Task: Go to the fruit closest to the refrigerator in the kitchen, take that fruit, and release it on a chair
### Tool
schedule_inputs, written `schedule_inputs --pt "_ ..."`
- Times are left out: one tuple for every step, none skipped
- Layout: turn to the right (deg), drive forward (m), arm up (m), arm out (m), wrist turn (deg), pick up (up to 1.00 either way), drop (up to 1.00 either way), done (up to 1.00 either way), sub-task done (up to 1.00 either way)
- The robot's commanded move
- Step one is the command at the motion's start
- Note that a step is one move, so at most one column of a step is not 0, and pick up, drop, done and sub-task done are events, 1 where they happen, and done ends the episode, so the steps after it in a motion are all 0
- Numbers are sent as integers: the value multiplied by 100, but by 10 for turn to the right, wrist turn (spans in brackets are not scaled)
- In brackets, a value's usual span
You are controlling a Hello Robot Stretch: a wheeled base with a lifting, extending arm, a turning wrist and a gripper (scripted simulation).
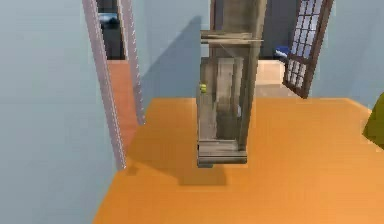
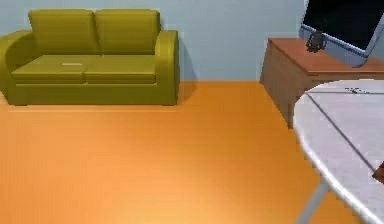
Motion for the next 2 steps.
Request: schedule_inputs --pt "-60 0 0 0 0 0 0 0 0" --pt "0 100 0 0 0 0 0 0 0"
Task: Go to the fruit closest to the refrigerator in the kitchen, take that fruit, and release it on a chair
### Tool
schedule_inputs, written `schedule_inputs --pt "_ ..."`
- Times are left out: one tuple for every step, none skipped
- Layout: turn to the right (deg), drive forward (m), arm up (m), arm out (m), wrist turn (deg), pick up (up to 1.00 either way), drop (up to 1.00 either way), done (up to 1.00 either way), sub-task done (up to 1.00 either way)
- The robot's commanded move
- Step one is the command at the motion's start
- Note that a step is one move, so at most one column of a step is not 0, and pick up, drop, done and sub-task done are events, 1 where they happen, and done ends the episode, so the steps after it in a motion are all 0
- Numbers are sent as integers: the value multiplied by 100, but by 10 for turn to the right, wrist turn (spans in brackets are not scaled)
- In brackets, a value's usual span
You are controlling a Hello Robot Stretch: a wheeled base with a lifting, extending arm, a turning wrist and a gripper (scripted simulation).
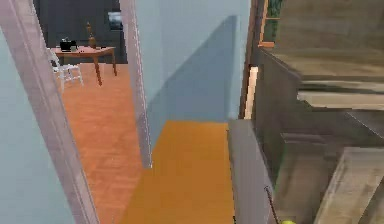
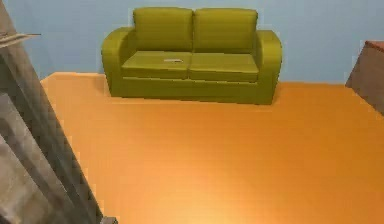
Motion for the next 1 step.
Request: schedule_inputs --pt "-330 0 0 0 0 0 0 0 0"
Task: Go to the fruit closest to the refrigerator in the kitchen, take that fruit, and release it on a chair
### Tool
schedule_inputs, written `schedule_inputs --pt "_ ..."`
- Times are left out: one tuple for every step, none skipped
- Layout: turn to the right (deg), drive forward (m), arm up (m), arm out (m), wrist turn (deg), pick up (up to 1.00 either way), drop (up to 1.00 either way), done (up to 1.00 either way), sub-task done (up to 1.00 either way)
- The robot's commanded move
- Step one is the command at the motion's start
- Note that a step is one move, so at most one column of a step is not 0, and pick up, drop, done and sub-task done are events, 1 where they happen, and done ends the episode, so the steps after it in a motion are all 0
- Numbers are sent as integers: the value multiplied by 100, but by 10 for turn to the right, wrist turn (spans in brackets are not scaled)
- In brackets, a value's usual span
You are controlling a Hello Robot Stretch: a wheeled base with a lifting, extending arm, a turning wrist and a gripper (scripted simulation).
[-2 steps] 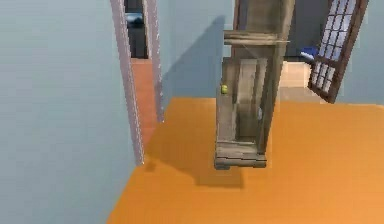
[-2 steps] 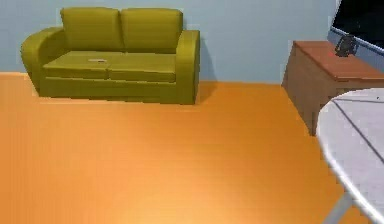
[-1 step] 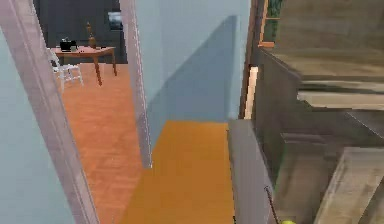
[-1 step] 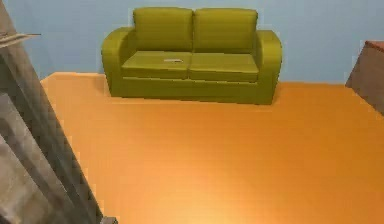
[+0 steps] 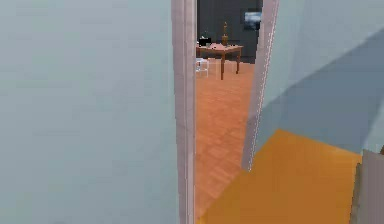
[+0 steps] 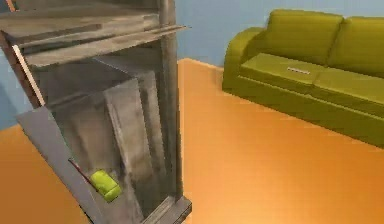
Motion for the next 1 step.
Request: schedule_inputs --pt "0 5 0 0 0 0 0 0 0"
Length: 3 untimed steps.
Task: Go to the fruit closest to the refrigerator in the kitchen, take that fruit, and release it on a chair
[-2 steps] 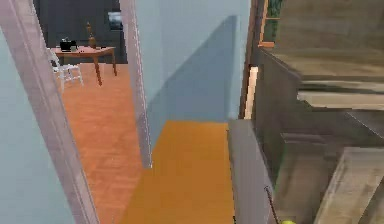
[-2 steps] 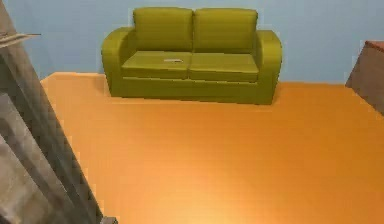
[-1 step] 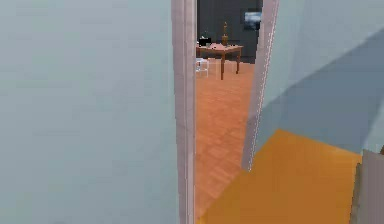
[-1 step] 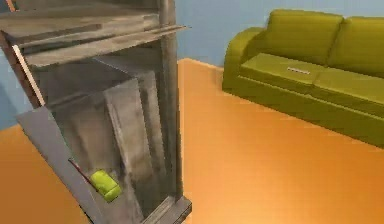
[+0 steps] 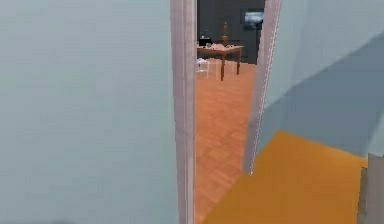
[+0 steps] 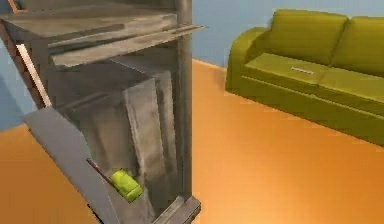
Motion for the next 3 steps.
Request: schedule_inputs --pt "150 0 0 0 0 0 0 0 0" --pt "0 80 0 0 0 0 0 0 0" --pt "270 0 0 0 0 0 0 0 0"
